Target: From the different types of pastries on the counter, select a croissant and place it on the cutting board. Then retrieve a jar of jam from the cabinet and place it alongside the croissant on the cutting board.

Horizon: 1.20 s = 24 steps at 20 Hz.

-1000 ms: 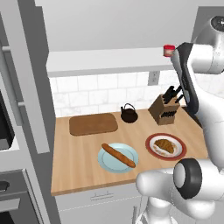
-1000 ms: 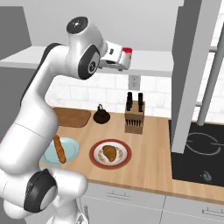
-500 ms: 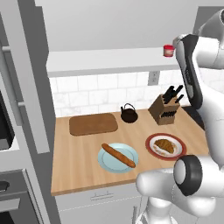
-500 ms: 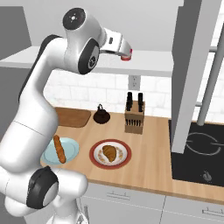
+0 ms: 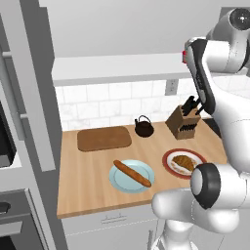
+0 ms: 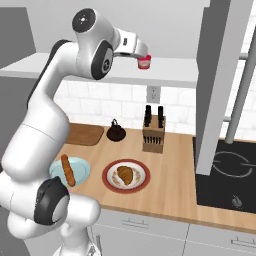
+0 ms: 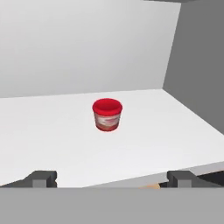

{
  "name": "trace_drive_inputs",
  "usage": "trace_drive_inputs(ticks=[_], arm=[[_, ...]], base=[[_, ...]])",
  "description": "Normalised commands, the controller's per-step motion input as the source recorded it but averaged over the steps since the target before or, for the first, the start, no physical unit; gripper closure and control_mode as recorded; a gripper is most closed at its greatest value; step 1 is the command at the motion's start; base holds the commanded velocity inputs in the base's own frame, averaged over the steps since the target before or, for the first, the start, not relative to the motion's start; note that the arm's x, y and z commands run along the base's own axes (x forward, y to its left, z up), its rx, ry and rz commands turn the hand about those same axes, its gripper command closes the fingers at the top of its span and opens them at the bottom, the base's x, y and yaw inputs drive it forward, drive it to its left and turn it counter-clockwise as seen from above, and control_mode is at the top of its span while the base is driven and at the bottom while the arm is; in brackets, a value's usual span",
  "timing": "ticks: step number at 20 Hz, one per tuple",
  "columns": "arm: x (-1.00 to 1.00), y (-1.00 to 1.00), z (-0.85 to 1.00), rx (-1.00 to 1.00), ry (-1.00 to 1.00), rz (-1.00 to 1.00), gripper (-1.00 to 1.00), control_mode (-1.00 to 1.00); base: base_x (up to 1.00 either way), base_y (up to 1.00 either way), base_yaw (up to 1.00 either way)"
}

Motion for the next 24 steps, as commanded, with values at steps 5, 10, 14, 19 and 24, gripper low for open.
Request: trace_drive_inputs(ticks=[5,10,14,19,24], arm=[[0.43,0.0,0.0,0.0,0.08,0.01,-1.0,-1.0],[0.12,0.0,0.0,0.0,0.01,0.0,-1.0,-1.0],[0.0,-0.02,-0.33,-0.02,-0.08,0.0,-1.0,-1.0],[0.0,0.0,-0.34,-0.02,-0.15,0.0,-1.0,-1.0],[0.14,-0.02,-0.12,0.0,-0.02,0.01,-1.0,-1.0]], base=[[0.0,0.0,0.0],[0.0,0.0,0.0],[0.0,0.0,0.0],[0.0,0.0,0.0],[0.0,0.0,0.0]])
